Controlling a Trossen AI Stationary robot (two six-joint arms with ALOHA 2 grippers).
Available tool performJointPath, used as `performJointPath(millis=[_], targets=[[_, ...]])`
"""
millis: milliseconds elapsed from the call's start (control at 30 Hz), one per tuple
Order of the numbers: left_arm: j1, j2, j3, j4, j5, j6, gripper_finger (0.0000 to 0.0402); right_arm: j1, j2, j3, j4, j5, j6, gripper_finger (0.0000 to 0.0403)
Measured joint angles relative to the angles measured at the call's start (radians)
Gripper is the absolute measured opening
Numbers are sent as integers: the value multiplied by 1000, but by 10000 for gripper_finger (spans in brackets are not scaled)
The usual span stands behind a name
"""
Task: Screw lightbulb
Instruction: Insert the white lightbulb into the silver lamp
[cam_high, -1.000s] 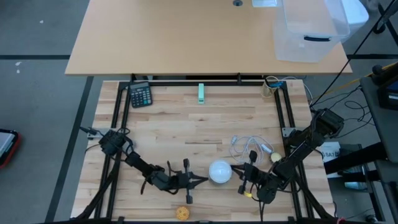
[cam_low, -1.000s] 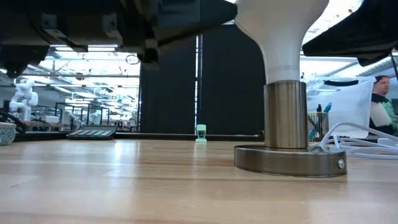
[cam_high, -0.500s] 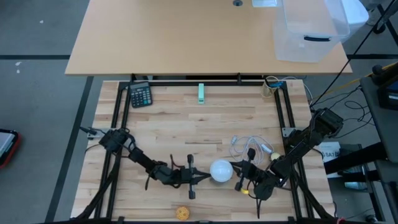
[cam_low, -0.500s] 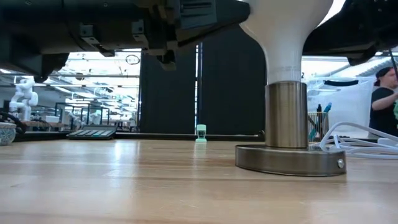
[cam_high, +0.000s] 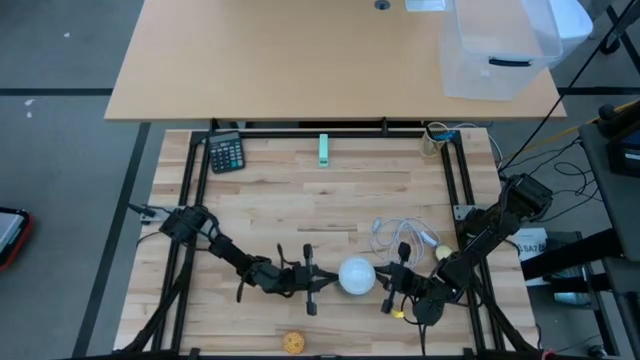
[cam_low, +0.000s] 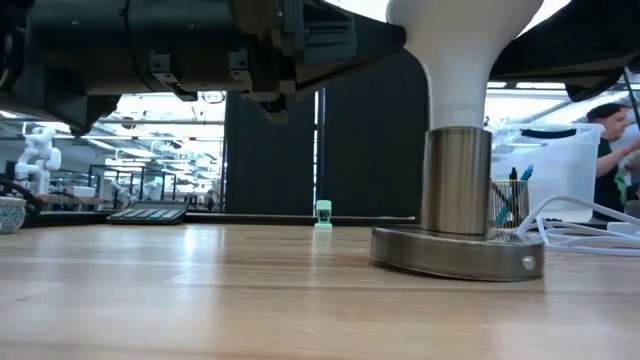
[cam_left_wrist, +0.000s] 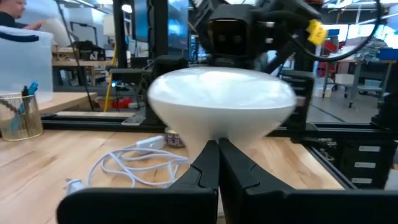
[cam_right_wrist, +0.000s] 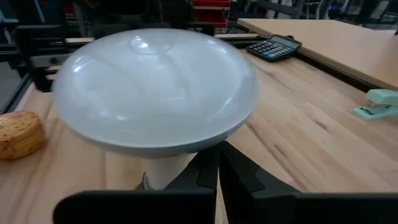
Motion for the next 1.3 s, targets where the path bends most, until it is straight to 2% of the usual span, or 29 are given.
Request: performJointPath(millis=[167,567,800,933,1133,1300], targets=[[15,0,0,0,-2,-12,0,17,0,0,1,-5,0,2],[50,0,0,-67,-8,-99,0,15,0,1,3,-105,9,2],[35,0,0,-87,-11,-99,0,15,0,1,-28,-131,29,2],[0,0,0,-88,-43,-87,0,15,0,1,-50,-114,41,2],[-60,0,0,-81,-92,-43,0,13,0,1,-68,-2,45,2],[-91,0,0,-4,-102,45,0,0,0,1,-69,62,43,2]])
